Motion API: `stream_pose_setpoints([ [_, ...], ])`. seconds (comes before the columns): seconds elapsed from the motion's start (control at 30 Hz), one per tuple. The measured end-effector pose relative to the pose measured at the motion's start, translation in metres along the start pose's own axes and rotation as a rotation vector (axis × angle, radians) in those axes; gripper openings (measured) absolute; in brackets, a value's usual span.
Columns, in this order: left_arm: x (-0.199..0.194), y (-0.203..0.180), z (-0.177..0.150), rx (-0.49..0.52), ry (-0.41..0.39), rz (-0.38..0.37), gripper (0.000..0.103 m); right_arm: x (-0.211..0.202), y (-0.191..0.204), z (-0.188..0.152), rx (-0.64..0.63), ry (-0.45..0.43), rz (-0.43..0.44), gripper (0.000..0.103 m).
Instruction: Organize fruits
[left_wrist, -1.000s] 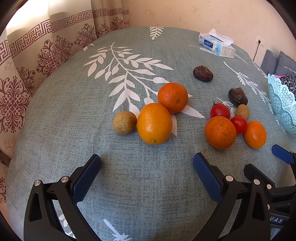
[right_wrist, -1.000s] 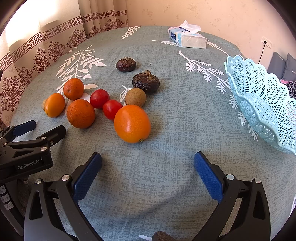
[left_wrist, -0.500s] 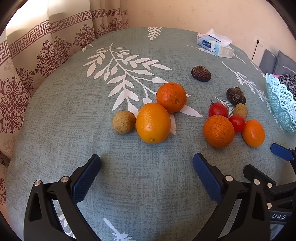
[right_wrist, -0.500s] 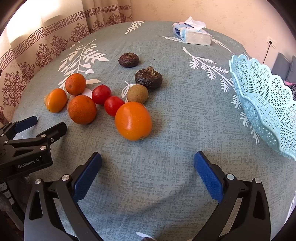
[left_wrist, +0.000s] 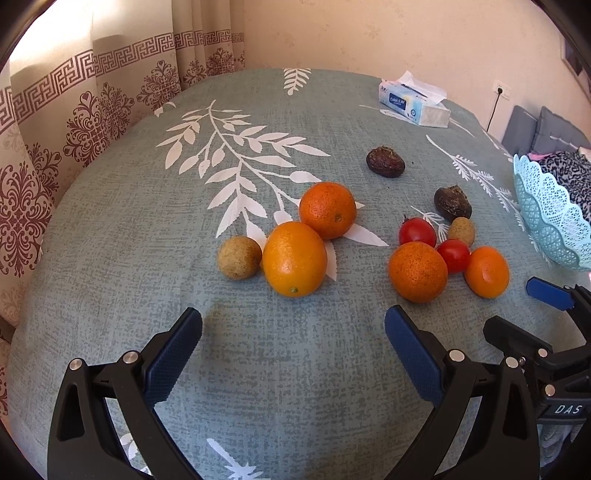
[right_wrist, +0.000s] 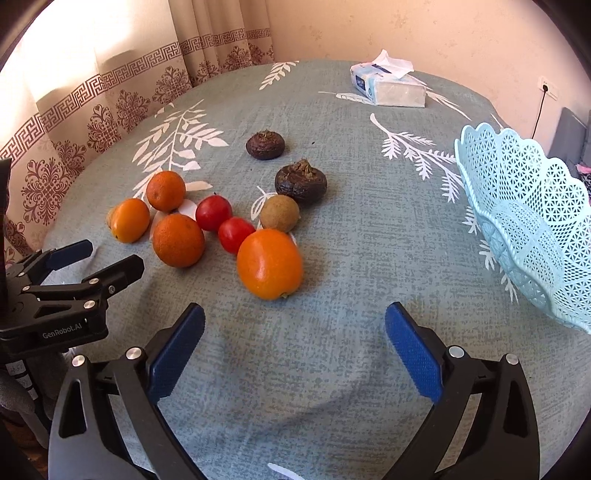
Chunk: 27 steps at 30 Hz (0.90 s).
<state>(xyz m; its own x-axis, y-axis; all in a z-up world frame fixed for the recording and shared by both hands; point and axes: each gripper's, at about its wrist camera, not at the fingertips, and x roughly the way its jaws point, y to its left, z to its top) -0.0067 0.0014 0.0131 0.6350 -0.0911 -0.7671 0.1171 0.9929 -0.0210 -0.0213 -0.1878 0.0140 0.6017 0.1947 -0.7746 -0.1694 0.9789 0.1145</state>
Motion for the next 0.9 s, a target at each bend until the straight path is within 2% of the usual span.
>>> stream_pose_setpoints([
  [0.13, -0.001, 0.005, 0.001, -0.025, -0.01, -0.008, 0.098, 0.002, 0.004, 0.007, -0.016, -0.023, 0.016, 0.089],
  [0.47, 0.003, 0.008, 0.003, -0.049, 0.008, -0.035, 0.098, 0.016, 0.006, 0.018, 0.009, 0.0, 0.099, 0.044],
  [0.57, 0.006, 0.008, 0.007, -0.049, 0.017, -0.019, 0.097, 0.016, 0.007, 0.018, 0.009, -0.005, 0.103, 0.042],
  [0.8, 0.019, 0.01, 0.021, -0.048, 0.037, -0.008, 0.083, 0.013, 0.004, 0.016, 0.03, -0.014, 0.12, 0.039],
  [0.87, 0.02, 0.011, 0.024, -0.053, 0.03, -0.007, 0.077, 0.012, 0.004, 0.015, 0.03, -0.016, 0.121, 0.039],
  [0.9, 0.021, 0.011, 0.025, -0.053, 0.029, -0.005, 0.07, 0.011, 0.005, 0.015, 0.029, -0.018, 0.121, 0.039],
])
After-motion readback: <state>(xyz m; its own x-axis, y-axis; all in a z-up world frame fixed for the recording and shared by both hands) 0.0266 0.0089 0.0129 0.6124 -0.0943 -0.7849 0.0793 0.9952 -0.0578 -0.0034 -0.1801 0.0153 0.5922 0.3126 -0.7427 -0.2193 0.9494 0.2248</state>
